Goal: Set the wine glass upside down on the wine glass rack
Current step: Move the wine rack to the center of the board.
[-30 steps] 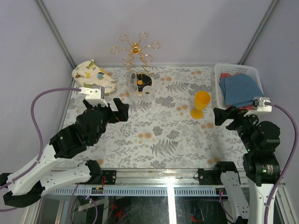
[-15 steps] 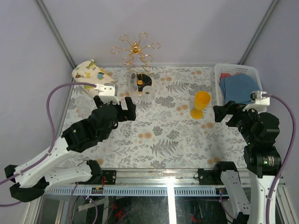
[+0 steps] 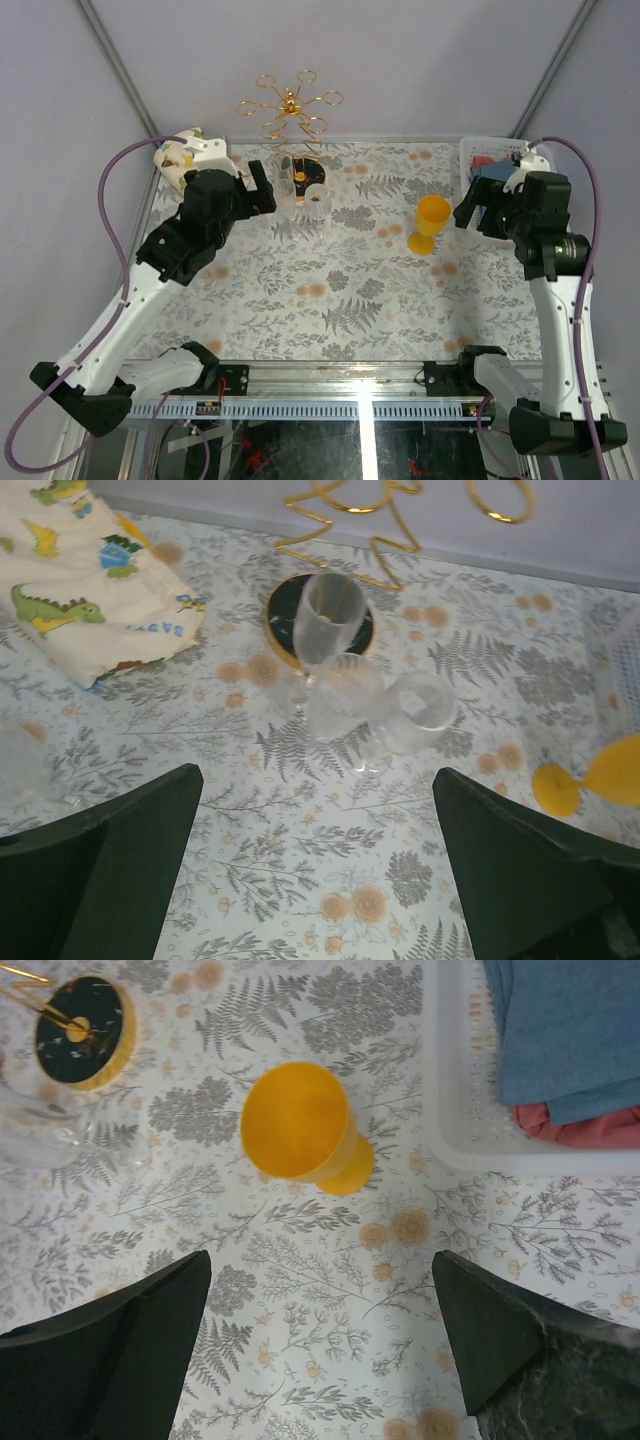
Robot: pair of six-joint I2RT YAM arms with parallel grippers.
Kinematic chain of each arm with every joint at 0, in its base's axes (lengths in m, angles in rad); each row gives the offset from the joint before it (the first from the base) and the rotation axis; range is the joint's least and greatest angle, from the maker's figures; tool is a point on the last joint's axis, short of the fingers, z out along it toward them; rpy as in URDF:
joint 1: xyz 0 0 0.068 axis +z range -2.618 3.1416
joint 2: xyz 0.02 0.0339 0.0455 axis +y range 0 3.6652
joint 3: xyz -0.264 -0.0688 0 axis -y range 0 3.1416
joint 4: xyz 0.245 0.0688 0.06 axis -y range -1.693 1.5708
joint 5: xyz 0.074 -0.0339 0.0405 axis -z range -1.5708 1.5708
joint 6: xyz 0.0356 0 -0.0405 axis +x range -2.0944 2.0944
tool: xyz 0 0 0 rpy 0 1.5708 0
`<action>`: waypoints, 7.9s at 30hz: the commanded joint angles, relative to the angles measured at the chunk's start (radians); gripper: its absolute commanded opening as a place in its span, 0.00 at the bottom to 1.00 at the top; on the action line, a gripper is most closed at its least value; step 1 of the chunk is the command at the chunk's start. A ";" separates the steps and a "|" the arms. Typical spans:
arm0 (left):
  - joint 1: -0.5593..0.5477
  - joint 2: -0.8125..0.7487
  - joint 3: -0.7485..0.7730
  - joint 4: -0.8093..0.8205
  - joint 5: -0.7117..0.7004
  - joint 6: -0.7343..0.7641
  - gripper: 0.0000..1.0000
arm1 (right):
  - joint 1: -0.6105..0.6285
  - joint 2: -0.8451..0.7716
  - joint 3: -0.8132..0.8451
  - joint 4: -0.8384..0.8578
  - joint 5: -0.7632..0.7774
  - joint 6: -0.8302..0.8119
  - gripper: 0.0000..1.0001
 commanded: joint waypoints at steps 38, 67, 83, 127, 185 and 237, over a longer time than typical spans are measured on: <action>0.435 -0.090 -0.174 0.237 0.353 0.085 1.00 | 0.311 0.719 0.782 0.311 -0.079 0.065 1.00; 0.553 -0.169 -0.273 0.300 0.515 0.081 1.00 | 0.471 1.127 1.251 0.572 -0.185 -0.045 1.00; 0.566 -0.189 -0.282 0.297 0.496 0.076 1.00 | 0.602 1.331 1.319 0.727 -0.060 -0.069 0.86; 0.566 -0.182 -0.285 0.300 0.516 0.073 1.00 | 0.647 1.556 1.399 0.917 0.101 -0.153 0.36; 0.571 -0.164 -0.287 0.298 0.536 0.068 1.00 | 0.490 0.960 0.697 0.964 0.175 -0.335 0.15; 0.571 -0.156 -0.287 0.296 0.538 0.070 1.00 | 0.487 1.184 0.963 0.707 0.167 -0.231 0.57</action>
